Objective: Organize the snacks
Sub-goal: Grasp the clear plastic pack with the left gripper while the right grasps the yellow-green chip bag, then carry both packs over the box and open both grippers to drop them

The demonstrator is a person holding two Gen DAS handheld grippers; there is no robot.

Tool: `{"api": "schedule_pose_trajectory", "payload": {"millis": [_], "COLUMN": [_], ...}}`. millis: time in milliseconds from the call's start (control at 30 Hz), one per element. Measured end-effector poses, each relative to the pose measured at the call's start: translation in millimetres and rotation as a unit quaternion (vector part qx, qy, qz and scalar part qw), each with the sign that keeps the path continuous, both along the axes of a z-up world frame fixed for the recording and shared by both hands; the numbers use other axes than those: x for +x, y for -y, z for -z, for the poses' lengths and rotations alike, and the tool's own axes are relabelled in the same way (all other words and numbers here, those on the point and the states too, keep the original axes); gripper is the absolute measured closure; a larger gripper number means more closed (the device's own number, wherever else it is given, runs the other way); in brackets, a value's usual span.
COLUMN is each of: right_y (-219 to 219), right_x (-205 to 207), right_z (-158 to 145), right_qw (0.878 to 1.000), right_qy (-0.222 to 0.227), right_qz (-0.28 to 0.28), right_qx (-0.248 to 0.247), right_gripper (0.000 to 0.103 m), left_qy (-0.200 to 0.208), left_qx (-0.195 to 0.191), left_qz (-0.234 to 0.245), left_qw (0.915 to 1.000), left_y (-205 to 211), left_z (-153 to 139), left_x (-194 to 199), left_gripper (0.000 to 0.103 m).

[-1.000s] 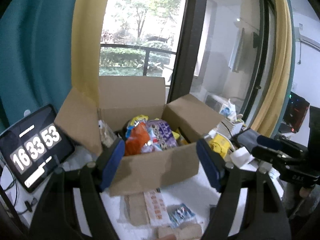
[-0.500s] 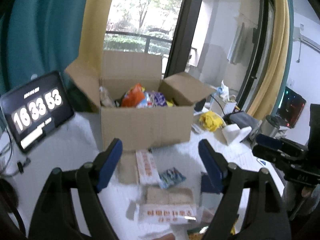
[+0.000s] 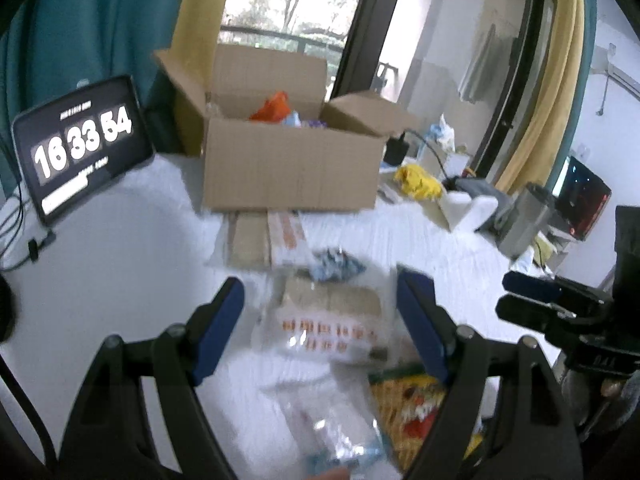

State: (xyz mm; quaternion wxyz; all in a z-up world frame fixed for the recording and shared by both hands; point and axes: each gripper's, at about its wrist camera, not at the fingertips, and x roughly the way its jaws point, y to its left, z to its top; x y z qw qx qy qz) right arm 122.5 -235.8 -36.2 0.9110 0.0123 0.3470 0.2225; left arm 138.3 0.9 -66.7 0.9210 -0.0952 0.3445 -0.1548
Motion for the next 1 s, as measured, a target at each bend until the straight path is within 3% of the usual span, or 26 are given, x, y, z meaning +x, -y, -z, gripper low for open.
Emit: {"api": "schedule_pose_trajectory", "payload": {"millis": [267, 567, 600, 667, 733, 1000], "right_y": [-9, -18, -19, -21, -18, 10], "right_x": [-30, -41, -41, -38, -34, -29], "right_z": [41, 77, 81, 89, 88, 57], "right_qw": [0.997, 0.99, 0.99, 0.989, 0.99, 0.996], "right_qy": [-0.062, -0.123, -0.124, -0.129, -0.122, -0.069], "right_qz": [-0.031, -0.07, -0.072, -0.072, -0.072, -0.056], "right_qx": [-0.021, -0.009, -0.005, -0.004, 0.011, 0.019], "right_gripper": [0.051, 0.053, 0.057, 0.078, 0.085, 0.088], "left_qy": [-0.04, -0.086, -0.089, -0.093, -0.098, -0.127], "left_qx": [0.008, 0.029, 0.031, 0.037, 0.045, 0.079], "left_qz": [0.009, 0.028, 0.029, 0.031, 0.034, 0.049], "left_qw": [0.9991, 0.9955, 0.9952, 0.9945, 0.9936, 0.9875], "left_y": [5, 18, 19, 22, 26, 46], "left_z": [33, 64, 65, 66, 68, 84], "left_x": [-23, -33, -32, -32, -32, -27], "left_gripper": [0.023, 0.023, 0.023, 0.023, 0.023, 0.023]}}
